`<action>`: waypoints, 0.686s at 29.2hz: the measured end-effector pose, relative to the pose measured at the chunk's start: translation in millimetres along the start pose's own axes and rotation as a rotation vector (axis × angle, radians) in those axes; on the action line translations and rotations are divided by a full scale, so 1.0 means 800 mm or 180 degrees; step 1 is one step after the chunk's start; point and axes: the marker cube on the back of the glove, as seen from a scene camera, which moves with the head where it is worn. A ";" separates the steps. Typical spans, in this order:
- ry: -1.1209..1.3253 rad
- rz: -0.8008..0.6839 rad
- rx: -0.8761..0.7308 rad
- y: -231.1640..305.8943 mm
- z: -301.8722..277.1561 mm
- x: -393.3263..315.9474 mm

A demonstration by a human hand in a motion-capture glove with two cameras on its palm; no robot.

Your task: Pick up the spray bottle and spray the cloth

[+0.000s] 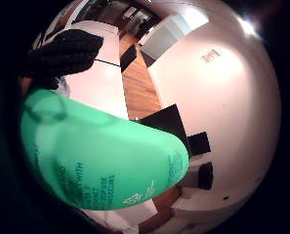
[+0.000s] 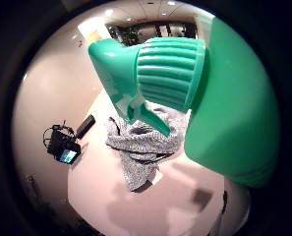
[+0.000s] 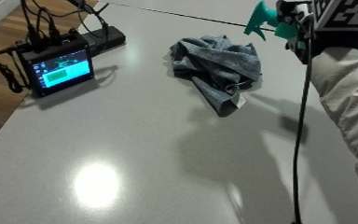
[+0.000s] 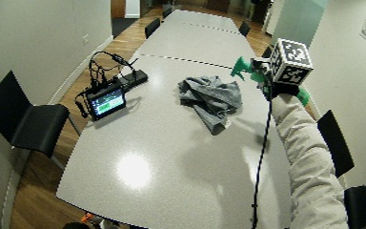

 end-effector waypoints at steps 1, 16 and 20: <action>0.0033 -0.0018 -0.0010 0.000 0.000 -0.003; -0.0159 -0.0021 -0.0064 -0.001 0.005 -0.025; -0.1659 0.0255 -0.0012 0.007 -0.002 -0.042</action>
